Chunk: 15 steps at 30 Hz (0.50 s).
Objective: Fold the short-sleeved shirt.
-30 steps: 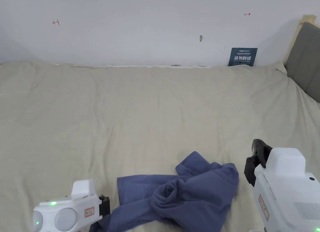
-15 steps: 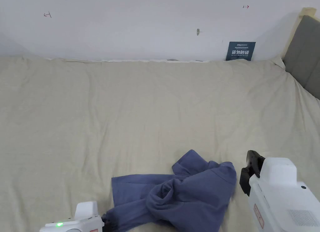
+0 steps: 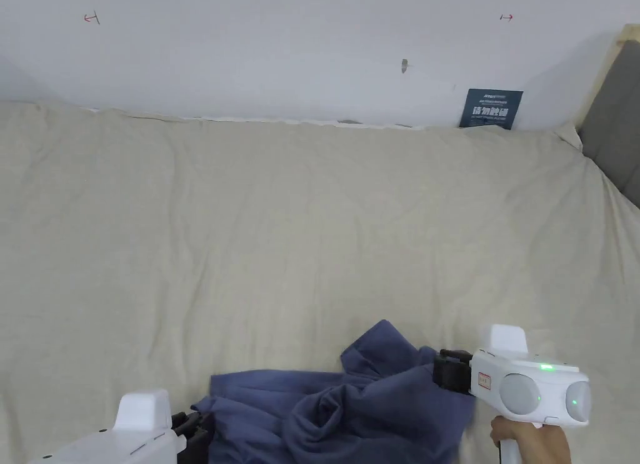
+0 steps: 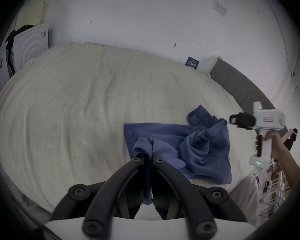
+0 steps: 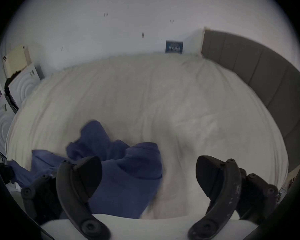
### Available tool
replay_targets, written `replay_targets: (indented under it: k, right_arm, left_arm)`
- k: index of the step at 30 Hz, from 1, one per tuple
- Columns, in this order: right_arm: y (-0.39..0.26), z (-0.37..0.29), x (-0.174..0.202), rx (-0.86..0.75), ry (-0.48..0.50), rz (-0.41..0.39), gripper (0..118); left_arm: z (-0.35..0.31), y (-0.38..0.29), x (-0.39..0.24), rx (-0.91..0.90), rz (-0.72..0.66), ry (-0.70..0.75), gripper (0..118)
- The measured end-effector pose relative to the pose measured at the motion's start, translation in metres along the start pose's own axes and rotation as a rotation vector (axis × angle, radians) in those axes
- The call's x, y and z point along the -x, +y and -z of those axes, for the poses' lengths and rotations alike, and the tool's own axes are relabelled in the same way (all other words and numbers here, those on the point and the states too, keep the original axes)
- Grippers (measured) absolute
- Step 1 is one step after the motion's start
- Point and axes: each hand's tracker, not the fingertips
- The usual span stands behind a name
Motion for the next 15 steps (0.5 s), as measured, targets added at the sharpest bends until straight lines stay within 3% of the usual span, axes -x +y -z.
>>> replay_targets:
  k: [3,5,6,7,9,10,15]
  right_arm:
    - [-0.003,0.032,0.002,0.092,0.034,0.001,75]
    - [-0.011,0.020,0.012,0.080,0.148,0.051,36]
    - [-0.011,0.012,0.016,0.051,0.141,0.081,21]
    - [-0.009,0.003,0.022,0.039,0.106,0.056,14]
    - [0.000,-0.007,0.020,-0.032,0.079,-0.084,13]
    - [0.005,-0.016,0.021,-0.062,0.046,-0.109,12]
    - [0.057,-0.072,0.002,-0.238,0.047,-0.111,12]
  left_arm:
    - [0.001,0.004,-0.001,-0.004,0.026,0.001,8]
    - [0.001,0.007,0.001,-0.003,0.034,0.006,8]
    - [0.001,0.008,0.002,-0.003,0.034,0.008,8]
    - [0.000,0.011,0.002,-0.003,0.030,0.010,8]
    - [-0.002,0.018,0.006,-0.016,0.017,0.008,8]
    - [-0.001,0.023,0.009,-0.023,0.011,0.008,8]
    - [-0.006,0.076,0.021,-0.119,0.012,0.031,8]
